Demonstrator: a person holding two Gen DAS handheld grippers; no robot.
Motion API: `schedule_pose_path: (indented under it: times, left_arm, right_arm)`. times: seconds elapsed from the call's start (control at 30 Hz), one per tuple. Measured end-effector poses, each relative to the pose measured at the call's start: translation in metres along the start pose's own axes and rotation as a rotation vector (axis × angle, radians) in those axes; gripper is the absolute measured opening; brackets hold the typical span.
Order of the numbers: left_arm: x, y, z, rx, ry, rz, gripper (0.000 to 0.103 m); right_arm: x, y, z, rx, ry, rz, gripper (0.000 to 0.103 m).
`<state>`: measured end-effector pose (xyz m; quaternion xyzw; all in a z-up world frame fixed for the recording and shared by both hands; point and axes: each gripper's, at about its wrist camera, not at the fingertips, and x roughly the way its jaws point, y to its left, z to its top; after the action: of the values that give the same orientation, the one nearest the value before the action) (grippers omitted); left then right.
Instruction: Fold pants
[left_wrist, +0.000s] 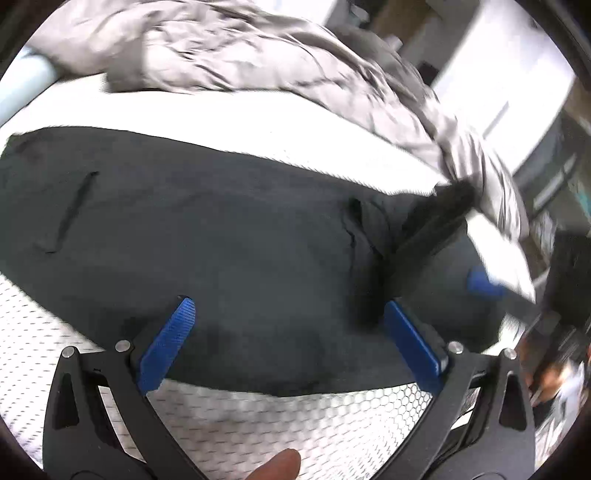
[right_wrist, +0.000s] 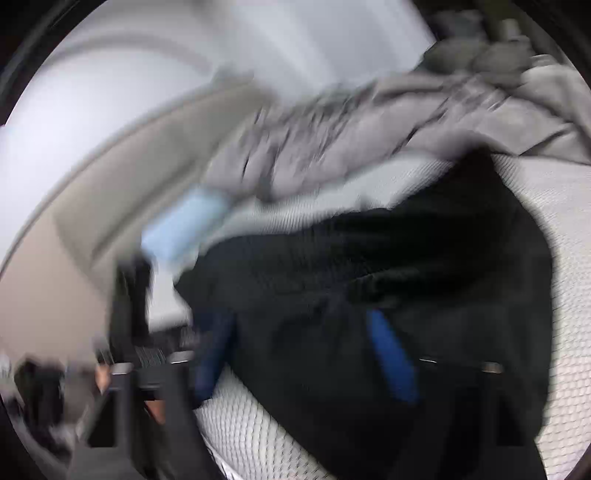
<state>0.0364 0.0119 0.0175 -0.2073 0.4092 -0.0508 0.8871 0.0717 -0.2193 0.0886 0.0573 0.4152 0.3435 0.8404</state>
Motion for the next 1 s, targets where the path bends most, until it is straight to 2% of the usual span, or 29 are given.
schedule_pose_path:
  times: [0.03, 0.1, 0.2, 0.27, 0.33, 0.37, 0.43, 0.47, 0.6, 0.8, 0.9, 0.93, 1.0]
  left_arm:
    - [-0.005, 0.009, 0.001, -0.017, -0.011, -0.001, 0.102]
    - [-0.010, 0.022, 0.004, -0.036, -0.020, -0.004, 0.102]
    - [-0.004, 0.018, 0.008, -0.039, -0.011, -0.029, 0.102]
    - [0.012, -0.001, 0.010, -0.031, 0.015, -0.054, 0.102]
    - [0.027, -0.018, 0.004, -0.020, 0.093, -0.087, 0.099]
    - [0.037, -0.026, 0.001, -0.009, 0.155, -0.142, 0.084]
    - [0.052, -0.030, -0.003, -0.025, 0.250, -0.219, 0.061]
    - [0.055, -0.029, -0.005, -0.040, 0.276, -0.247, 0.060]
    - [0.055, -0.029, 0.001, -0.054, 0.250, -0.330, 0.060]
    - [0.106, -0.025, 0.021, -0.119, 0.334, -0.328, 0.060]
    - [0.110, -0.028, 0.027, -0.130, 0.341, -0.351, 0.060]
    - [0.112, -0.028, 0.029, -0.146, 0.344, -0.377, 0.056]
    - [0.116, -0.025, 0.029, -0.194, 0.327, -0.368, 0.039]
  right_arm:
    - [0.005, 0.006, -0.007, -0.034, 0.054, -0.023, 0.082]
    - [-0.003, 0.007, -0.018, -0.042, 0.071, -0.007, 0.082]
    - [-0.040, -0.004, -0.027, -0.012, -0.046, -0.008, 0.082]
    - [-0.060, -0.024, -0.031, 0.046, -0.133, -0.082, 0.082]
    - [-0.062, -0.041, -0.035, 0.114, -0.126, -0.155, 0.082]
    - [-0.057, -0.051, -0.037, 0.137, -0.096, -0.199, 0.082]
    - [-0.046, -0.070, -0.042, 0.192, -0.052, -0.302, 0.082]
    - [-0.045, -0.078, -0.045, 0.234, -0.047, -0.322, 0.082]
    - [-0.061, -0.095, -0.053, 0.304, -0.081, -0.262, 0.082]
    - [-0.065, -0.098, -0.051, 0.309, -0.093, -0.233, 0.082]
    - [-0.057, -0.099, -0.049, 0.329, -0.079, -0.219, 0.082]
    - [-0.053, -0.099, -0.048, 0.333, -0.072, -0.212, 0.082]
    - [-0.047, -0.098, -0.046, 0.330, -0.058, -0.217, 0.082]
